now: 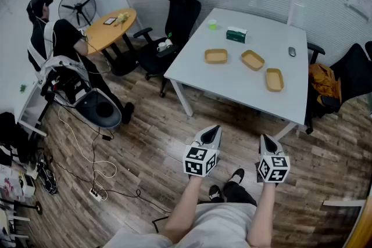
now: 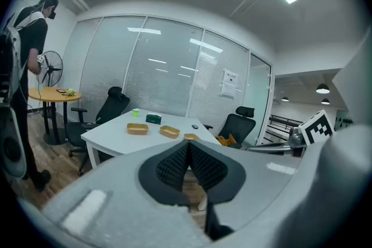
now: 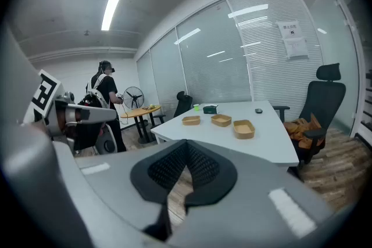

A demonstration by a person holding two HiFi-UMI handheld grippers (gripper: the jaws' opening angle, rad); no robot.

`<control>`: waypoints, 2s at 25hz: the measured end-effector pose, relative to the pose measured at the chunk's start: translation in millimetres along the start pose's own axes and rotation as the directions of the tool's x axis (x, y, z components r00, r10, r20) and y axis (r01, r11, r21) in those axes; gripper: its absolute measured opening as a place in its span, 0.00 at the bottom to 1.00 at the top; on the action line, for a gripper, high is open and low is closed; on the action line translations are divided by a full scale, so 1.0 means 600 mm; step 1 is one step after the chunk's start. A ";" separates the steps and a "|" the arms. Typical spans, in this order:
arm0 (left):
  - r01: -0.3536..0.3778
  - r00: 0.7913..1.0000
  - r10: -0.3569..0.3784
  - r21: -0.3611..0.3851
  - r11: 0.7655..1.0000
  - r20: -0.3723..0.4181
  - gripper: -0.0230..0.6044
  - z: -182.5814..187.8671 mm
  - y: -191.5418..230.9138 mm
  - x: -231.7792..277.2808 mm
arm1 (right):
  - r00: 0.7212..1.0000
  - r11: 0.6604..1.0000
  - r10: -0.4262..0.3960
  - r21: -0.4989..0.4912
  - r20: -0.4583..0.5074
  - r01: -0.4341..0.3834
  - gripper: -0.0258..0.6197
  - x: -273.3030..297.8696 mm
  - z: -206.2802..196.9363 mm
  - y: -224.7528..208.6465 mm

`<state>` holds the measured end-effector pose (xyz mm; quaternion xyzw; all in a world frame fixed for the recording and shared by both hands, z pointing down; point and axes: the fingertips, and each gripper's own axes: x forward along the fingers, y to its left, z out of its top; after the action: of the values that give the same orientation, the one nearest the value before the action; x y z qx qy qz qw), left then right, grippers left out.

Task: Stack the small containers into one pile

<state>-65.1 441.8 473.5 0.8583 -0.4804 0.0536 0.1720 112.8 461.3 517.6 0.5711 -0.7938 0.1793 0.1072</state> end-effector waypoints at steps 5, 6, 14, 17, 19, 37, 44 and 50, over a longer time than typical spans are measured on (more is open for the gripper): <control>-0.020 0.989 0.039 0.136 0.991 -0.139 0.03 -0.027 0.017 -0.013 | 1.000 1.000 -0.012 -0.013 -0.001 0.012 0.04 0.001 -0.002 0.021; -0.020 0.983 0.053 0.184 0.983 -0.176 0.03 -0.035 0.021 -0.013 | 1.000 1.000 -0.025 -0.013 -0.002 0.025 0.04 0.004 -0.003 0.022; 0.046 0.988 -0.026 0.128 0.991 -0.155 0.04 -0.044 0.030 -0.003 | 0.999 0.999 -0.031 0.035 0.015 0.031 0.04 0.021 -0.003 0.021; 0.052 0.988 -0.037 0.099 0.994 -0.152 0.04 -0.042 0.043 0.001 | 1.000 0.999 -0.016 0.046 0.006 0.015 0.04 0.035 -0.005 0.023; 0.048 0.989 -0.032 0.106 0.993 -0.147 0.04 -0.036 0.054 0.007 | 1.000 0.999 -0.004 0.052 -0.001 0.004 0.04 0.047 -0.010 0.025; 0.035 0.992 -0.018 0.129 0.991 -0.128 0.04 0.097 0.219 0.333 | 0.997 0.998 0.067 -0.010 -0.033 -0.067 0.04 0.396 0.106 -0.087; 0.090 0.984 -0.072 0.106 0.990 -0.164 0.04 0.138 0.242 0.524 | 0.993 0.998 0.058 -0.011 -0.102 -0.059 0.04 0.532 0.143 -0.184; 0.142 0.970 -0.120 0.095 0.985 -0.210 0.04 0.129 0.246 0.645 | 0.992 1.000 0.020 -0.010 -0.123 -0.022 0.04 0.605 0.167 -0.265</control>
<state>10.8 31.9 537.2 0.8863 -0.3990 0.1557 0.1763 148.8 60.5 588.2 0.5501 -0.7926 0.2109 0.1571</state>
